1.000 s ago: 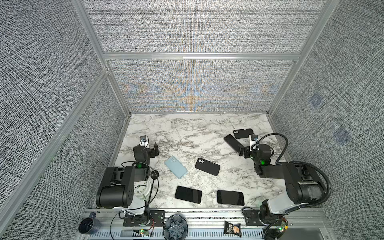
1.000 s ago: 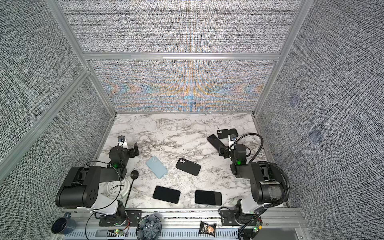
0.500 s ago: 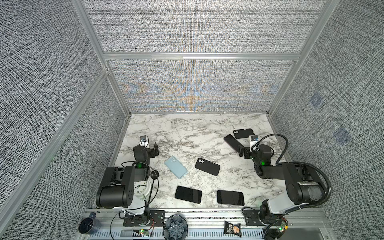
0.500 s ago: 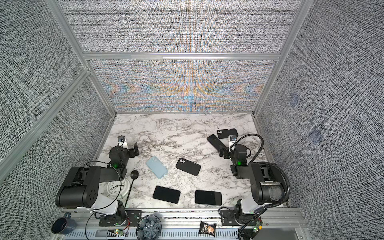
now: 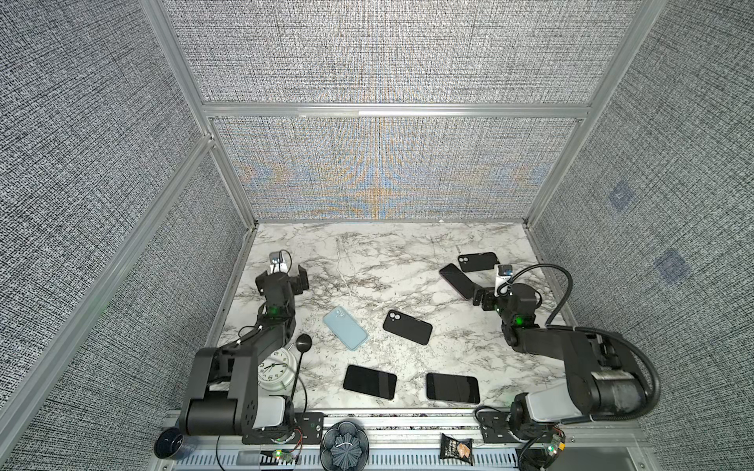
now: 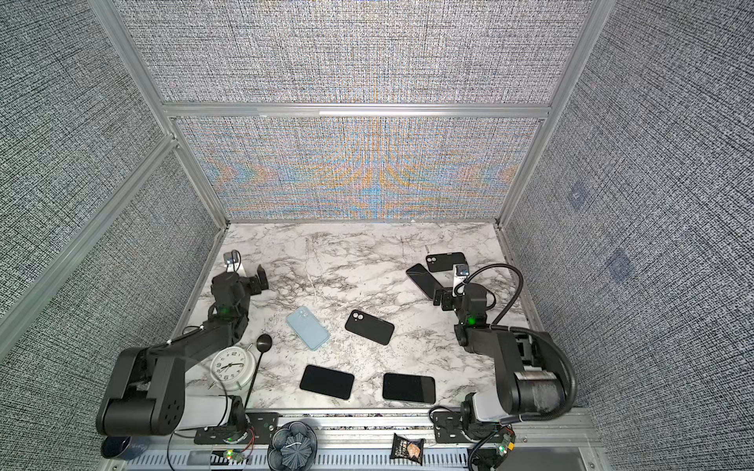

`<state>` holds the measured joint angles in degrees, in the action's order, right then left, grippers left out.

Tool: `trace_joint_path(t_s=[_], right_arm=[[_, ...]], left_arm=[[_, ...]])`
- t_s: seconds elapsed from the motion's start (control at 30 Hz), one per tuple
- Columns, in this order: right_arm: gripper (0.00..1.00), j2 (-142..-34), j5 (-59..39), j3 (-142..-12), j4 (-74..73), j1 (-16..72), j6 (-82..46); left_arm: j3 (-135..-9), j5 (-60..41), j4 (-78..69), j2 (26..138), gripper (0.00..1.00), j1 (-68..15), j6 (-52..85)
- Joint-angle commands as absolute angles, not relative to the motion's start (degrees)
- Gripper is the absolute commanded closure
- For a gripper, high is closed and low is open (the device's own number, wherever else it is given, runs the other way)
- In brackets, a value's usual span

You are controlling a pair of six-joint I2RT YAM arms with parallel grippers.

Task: Put the phone into the phone case

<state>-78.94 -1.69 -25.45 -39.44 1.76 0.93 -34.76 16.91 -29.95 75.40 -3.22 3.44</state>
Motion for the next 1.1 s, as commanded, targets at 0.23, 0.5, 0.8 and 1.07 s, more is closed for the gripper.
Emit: trace_joint_path(t_s=[0.23, 0.5, 0.8, 1.07], right_arm=[[0.01, -73.48, 3.65, -42.76, -2.47, 16.43, -3.21], [0.01, -80.22, -1.17, -49.36, 11.15, 17.98, -13.33], [0.01, -87.74, -10.26, -54.05, 18.9, 29.97, -7.58], [0.01, -90.13, -8.91, -54.6, 23.0, 36.7, -5.12]], left_arm=[[-54.5, 7.45, 10.83, 76.23, 0.01, -8.87, 17.9], [-55.31, -0.2, 11.31, 81.03, 0.02, -17.56, 24.82], [-55.5, -5.52, 18.48, 81.08, 0.03, -20.92, 32.29], [-52.41, -8.85, 20.88, 79.66, 0.03, -21.02, 35.51]])
